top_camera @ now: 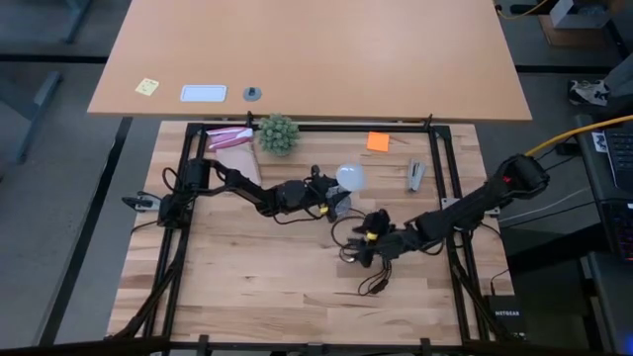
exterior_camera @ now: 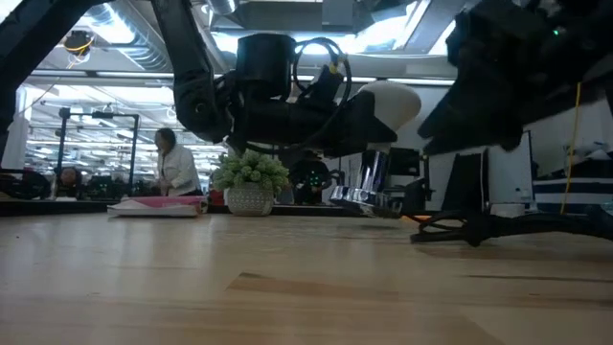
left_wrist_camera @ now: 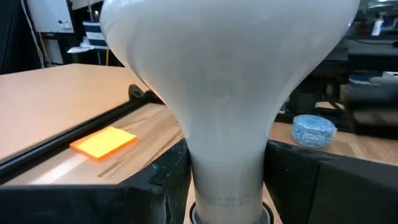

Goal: Screw lightbulb
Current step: Remove the lightbulb from the lamp

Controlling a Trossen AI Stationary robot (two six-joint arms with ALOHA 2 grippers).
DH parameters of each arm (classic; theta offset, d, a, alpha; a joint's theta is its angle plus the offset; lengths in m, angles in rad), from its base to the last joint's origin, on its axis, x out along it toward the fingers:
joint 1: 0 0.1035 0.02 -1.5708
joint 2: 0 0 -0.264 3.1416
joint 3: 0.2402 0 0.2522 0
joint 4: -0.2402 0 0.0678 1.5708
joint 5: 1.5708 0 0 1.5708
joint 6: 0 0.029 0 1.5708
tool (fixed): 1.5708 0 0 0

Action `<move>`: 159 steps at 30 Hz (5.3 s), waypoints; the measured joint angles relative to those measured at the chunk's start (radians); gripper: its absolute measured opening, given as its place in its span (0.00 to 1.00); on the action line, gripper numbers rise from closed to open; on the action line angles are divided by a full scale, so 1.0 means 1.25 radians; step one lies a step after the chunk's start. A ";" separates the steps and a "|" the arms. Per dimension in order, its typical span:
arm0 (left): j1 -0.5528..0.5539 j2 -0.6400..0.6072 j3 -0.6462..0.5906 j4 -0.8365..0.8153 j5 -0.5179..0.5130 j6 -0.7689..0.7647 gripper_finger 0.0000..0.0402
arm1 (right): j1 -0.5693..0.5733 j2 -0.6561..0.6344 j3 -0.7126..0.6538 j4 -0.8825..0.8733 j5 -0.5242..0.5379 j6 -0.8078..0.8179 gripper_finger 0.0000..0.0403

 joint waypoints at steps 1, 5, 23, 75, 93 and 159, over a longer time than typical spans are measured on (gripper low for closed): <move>-0.004 0.000 0.000 0.000 0.000 0.000 0.40 | 0.000 -0.019 0.000 -0.021 0.022 -0.002 0.47; -0.021 0.000 0.000 0.001 0.000 0.000 0.40 | 0.000 -0.069 0.000 -0.135 0.116 0.005 0.47; -0.079 0.000 0.000 0.004 0.000 -0.001 0.40 | -0.121 0.072 0.001 -0.244 0.178 0.021 0.47; -0.002 0.005 0.014 -0.032 -0.001 -0.043 0.40 | -0.131 -0.073 0.001 -0.127 0.106 -0.107 0.47; -0.061 0.005 0.023 -0.160 0.033 -0.097 0.40 | -0.131 0.114 0.001 -0.163 0.086 -0.024 0.47; -0.079 0.008 0.021 -0.214 -0.006 -0.123 0.39 | -0.132 -0.061 0.001 -0.215 0.161 -0.066 0.47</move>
